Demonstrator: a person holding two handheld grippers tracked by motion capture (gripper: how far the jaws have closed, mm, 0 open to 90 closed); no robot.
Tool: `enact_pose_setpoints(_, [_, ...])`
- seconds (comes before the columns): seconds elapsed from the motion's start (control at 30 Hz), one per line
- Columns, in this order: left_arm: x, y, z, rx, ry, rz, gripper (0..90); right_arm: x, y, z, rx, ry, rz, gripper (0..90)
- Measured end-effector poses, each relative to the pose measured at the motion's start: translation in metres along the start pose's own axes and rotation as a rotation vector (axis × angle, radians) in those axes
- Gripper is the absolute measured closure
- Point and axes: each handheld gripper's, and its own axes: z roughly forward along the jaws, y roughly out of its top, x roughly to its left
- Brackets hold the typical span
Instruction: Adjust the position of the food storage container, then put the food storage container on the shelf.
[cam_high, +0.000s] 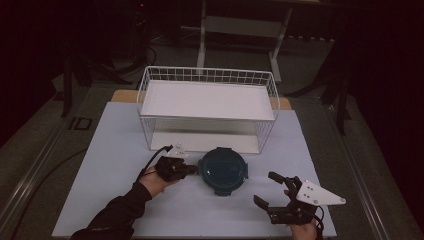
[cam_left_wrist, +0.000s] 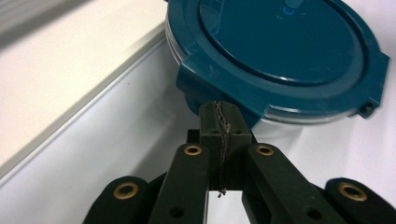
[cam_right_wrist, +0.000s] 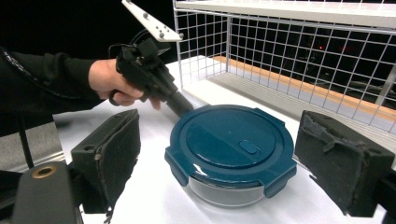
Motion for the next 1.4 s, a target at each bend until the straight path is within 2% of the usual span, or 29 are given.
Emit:
enact_pose_setpoints(0.07, [0.000,-0.002,-0.006,-0.010,-0.010,-0.007,75.4,0.000,0.000,0.001,0.004,0.000,-0.001,13.9])
enact_pose_setpoints(0.1, [0.000,-0.002,-0.009,-0.013,-0.012,-0.016,67.4,0.001,0.000,0.001,0.006,0.001,0.000,13.9])
enact_pose_setpoints(0.13, [0.001,-0.003,-0.013,-0.017,-0.037,-0.029,59.6,0.001,0.000,0.001,0.005,0.002,-0.002,13.9])
enact_pose_setpoints(0.23, [-0.001,-0.004,-0.023,-0.068,-0.076,-0.050,37.1,0.002,0.000,0.002,0.005,-0.001,-0.006,13.9])
enact_pose_setpoints(0.27, [-0.003,-0.003,-0.027,-0.090,-0.105,-0.057,32.1,0.002,0.000,0.002,0.004,-0.003,-0.006,13.9])
enact_pose_setpoints(0.3, [-0.006,-0.002,-0.029,-0.103,-0.116,-0.052,21.4,0.002,0.000,0.002,-0.001,-0.015,-0.003,13.8])
enact_pose_setpoints(0.33, [-0.010,-0.002,-0.031,-0.111,-0.110,-0.034,15.9,0.002,-0.001,0.003,-0.016,-0.032,-0.003,13.8])
enact_pose_setpoints(0.4, [-0.020,0.000,-0.035,-0.135,-0.105,-0.014,13.6,0.001,0.000,0.003,-0.023,-0.038,0.013,13.8])
enact_pose_setpoints(0.5, [-0.028,0.006,-0.042,-0.155,-0.122,-0.012,2.9,0.003,0.001,0.003,-0.026,-0.049,0.004,11.4])
enact_pose_setpoints(0.6, [-0.033,0.011,-0.048,-0.175,-0.109,-0.009,2.1,0.004,0.004,0.006,-0.027,-0.056,-0.002,10.3])
enact_pose_setpoints(0.7, [-0.033,0.013,-0.054,-0.181,-0.095,-0.024,2.0,0.008,0.007,0.008,-0.018,-0.063,-0.022,10.3])
enact_pose_setpoints(0.77, [-0.032,0.015,-0.057,-0.192,-0.102,-0.038,2.0,0.011,0.009,0.009,-0.015,-0.069,-0.037,10.2])
enact_pose_setpoints(0.87, [-0.029,0.019,-0.059,-0.211,-0.104,-0.047,2.1,0.011,0.014,0.010,-0.028,-0.103,-0.047,10.1])
enact_pose_setpoints(0.97, [-0.024,0.024,-0.058,-0.221,-0.107,-0.077,2.0,0.011,0.018,0.009,-0.026,-0.113,-0.074,10.1])
enact_pose_setpoints(1.0, [-0.022,0.025,-0.057,-0.227,-0.107,-0.085,2.0,0.012,0.019,0.008,-0.034,-0.138,-0.087,10.4])
enact_pose_setpoints(1.1, [-0.018,0.029,-0.051,-0.220,-0.086,-0.106,2.0,0.013,0.023,0.007,-0.040,-0.128,-0.092,11.6])
enact_pose_setpoints(1.13, [-0.015,0.030,-0.047,-0.213,-0.087,-0.127,2.1,0.012,0.024,0.007,-0.033,-0.126,-0.086,15.2])
enact_pose_setpoints(1.2, [-0.009,0.033,-0.040,-0.203,-0.085,-0.162,2.1,0.010,0.026,0.008,0.006,-0.113,-0.036,13.5])
enact_pose_setpoints(1.23, [-0.006,0.034,-0.036,-0.189,-0.094,-0.185,2.1,0.007,0.027,0.008,0.004,-0.101,-0.014,13.4])
enact_pose_setpoints(1.27, [-0.006,0.034,-0.036,-0.189,-0.094,-0.185,2.1,0.007,0.027,0.008,0.004,-0.101,-0.014,13.4])
enact_pose_setpoints(1.3, [-0.002,0.034,-0.029,-0.173,-0.095,-0.214,2.1,0.006,0.027,0.007,-0.015,-0.099,-0.008,13.3])
enact_pose_setpoints(1.33, [0.000,0.034,-0.026,-0.163,-0.095,-0.235,2.1,0.006,0.027,0.006,-0.028,-0.096,-0.022,13.2])
enact_pose_setpoints(1.37, [0.005,0.034,-0.021,-0.147,-0.100,-0.273,2.1,0.007,0.028,0.006,-0.028,-0.102,-0.030,13.2])
enact_pose_setpoints(1.4, [0.007,0.033,-0.018,-0.133,-0.096,-0.289,2.1,0.008,0.028,0.006,-0.027,-0.111,-0.039,13.1])
